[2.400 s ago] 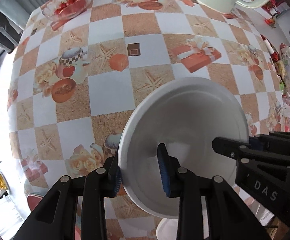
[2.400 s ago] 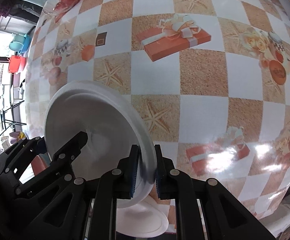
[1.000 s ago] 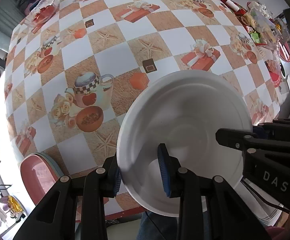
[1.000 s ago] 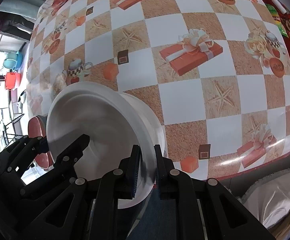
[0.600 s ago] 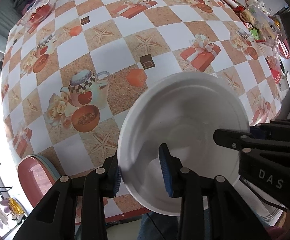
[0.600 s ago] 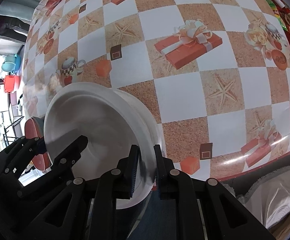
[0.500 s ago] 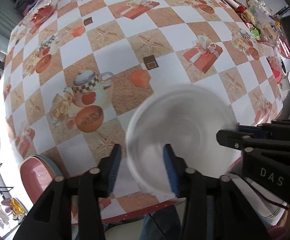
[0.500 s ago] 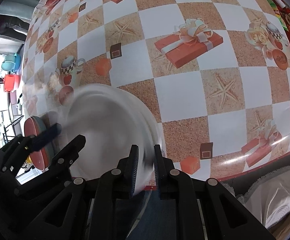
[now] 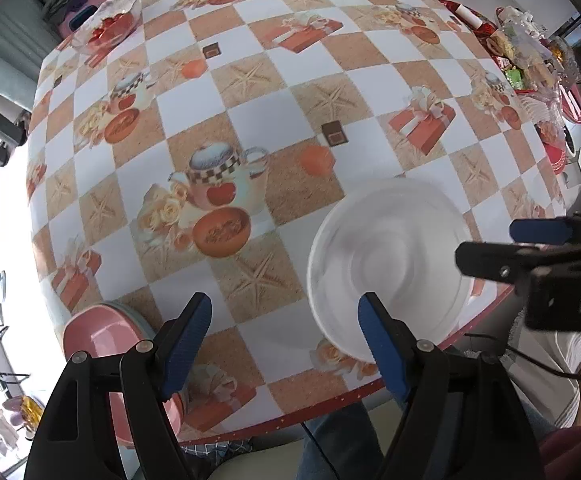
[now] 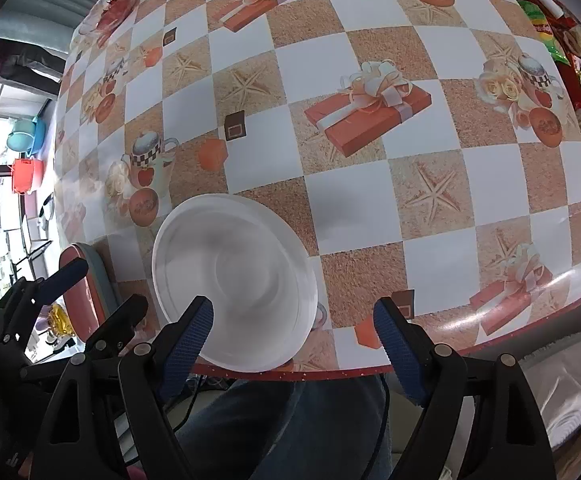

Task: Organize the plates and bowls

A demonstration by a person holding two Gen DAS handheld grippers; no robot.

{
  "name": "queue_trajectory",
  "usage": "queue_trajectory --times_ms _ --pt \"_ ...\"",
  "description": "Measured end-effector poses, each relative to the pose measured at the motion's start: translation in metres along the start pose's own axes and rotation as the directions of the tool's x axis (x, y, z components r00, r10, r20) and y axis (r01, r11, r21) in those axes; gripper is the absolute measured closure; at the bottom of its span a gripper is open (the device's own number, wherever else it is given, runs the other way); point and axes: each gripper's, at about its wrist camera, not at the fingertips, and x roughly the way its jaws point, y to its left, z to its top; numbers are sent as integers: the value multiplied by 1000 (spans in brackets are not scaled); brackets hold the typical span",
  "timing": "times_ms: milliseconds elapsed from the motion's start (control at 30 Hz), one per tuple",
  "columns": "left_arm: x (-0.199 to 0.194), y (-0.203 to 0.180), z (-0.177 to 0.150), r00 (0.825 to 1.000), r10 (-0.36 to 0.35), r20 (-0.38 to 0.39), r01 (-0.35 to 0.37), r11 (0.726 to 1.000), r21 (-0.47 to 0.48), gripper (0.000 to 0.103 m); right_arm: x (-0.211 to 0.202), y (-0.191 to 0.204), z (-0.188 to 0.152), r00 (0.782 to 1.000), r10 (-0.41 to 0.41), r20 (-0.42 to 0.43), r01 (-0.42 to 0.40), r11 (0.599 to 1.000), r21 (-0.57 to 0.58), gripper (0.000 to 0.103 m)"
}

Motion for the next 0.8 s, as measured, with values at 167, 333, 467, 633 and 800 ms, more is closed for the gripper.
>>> queue_trajectory --times_ms 167,333,467,633,800 --pt "2 14 -5 1000 -24 -13 24 998 -62 15 -6 1 -4 999 -24 30 24 1000 0 0" --pt "2 22 -7 999 -48 -19 46 994 -99 9 -9 3 -8 997 -65 48 65 998 -10 0" --pt "3 23 -9 998 -45 -32 41 994 -103 9 -9 5 -12 996 -82 45 83 997 -8 0" --pt "2 25 -11 999 -40 -34 36 993 -108 9 -7 4 -14 994 -105 38 106 994 -8 0" --pt "1 24 -10 999 -29 -28 26 994 -103 9 -8 4 -15 993 -113 38 114 994 -6 0"
